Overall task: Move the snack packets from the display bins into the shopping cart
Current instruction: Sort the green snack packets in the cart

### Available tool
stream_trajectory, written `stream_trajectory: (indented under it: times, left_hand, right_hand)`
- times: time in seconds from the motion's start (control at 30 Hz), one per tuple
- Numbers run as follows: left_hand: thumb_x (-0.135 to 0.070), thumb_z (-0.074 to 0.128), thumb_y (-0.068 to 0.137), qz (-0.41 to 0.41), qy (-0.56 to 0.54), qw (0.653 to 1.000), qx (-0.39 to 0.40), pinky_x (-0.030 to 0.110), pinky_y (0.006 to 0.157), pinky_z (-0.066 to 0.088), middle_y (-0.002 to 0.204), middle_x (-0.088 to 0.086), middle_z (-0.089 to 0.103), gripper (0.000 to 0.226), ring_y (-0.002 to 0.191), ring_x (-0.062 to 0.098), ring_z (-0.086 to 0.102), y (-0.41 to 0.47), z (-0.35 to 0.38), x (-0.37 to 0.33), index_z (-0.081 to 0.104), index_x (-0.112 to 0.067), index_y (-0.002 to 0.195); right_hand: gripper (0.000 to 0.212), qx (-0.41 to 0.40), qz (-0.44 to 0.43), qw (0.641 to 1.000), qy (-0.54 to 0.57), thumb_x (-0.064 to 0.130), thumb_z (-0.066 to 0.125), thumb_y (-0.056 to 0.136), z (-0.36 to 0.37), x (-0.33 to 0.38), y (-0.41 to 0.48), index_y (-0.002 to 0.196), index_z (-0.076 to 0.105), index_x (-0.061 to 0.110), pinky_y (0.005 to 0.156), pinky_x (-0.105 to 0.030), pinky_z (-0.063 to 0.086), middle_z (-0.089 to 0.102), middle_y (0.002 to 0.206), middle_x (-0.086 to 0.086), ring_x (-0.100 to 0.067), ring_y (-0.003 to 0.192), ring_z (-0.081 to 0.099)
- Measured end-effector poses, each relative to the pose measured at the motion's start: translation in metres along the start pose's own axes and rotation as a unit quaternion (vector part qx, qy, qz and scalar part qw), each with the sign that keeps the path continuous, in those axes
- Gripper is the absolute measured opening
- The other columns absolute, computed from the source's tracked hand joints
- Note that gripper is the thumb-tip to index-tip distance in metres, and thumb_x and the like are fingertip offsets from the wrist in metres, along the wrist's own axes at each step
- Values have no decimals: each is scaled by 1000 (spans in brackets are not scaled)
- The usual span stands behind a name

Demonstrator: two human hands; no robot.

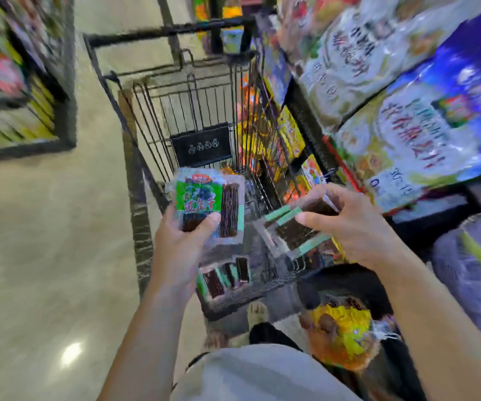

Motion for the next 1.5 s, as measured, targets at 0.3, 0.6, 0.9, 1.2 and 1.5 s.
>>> stream_trajectory:
  times: [0.3, 0.6, 0.9, 1.2, 1.5]
  left_hand:
    - [2, 72, 95, 60, -16, 979, 196, 47, 74, 67, 120, 2, 78, 37, 105, 30, 78, -51, 85, -101, 66, -22, 123]
    - [7, 69, 95, 71, -2, 925, 373, 27, 59, 63, 99, -9, 80, 38, 81, 14, 79, -153, 219, -88, 67, -26, 114]
    - [6, 71, 93, 50, 45, 860, 506, 20, 53, 58, 83, -13, 75, 34, 65, 6, 70, -324, 341, -9, 64, -25, 103]
    - [5, 71, 95, 36, 124, 830, 542, 37, 57, 63, 93, 6, 76, 28, 73, 34, 71, -459, 407, 70, 64, -14, 114]
    - [-4, 78, 93, 18, 234, 816, 528, 30, 59, 61, 97, 2, 81, 26, 81, 28, 77, -472, 468, 124, 66, -19, 109]
  right_hand:
    - [18, -185, -32, 982, 22, 25, 84, 76, -81, 90, -126, 91, 75, 31, 86, -28, 48, 76, 100, 8, -7, 95, 68]
    - [19, -357, 8, 934, 22, 14, 86, 81, -159, 64, -296, 90, 73, 25, 64, -11, 48, 73, 81, 8, -2, 70, 65]
    - [20, -506, 68, 858, 51, 27, 87, 73, -208, -11, -507, 87, 72, 26, 59, -19, 46, 68, 75, 4, -6, 68, 61]
    - [17, -560, 116, 817, 74, 11, 81, 86, -252, -92, -659, 87, 68, 21, 73, -29, 51, 70, 88, 2, -20, 84, 66]
    - [20, -563, 169, 807, 58, 17, 79, 87, -290, -159, -672, 88, 72, 35, 77, -32, 55, 73, 96, 9, -4, 91, 69]
Point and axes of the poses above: each hand's wrist, its own y-axis towards the middle knuckle, its own z-axis out of the palm, x = y × z, the point moved 8 cm from there along y, towards the middle knuckle
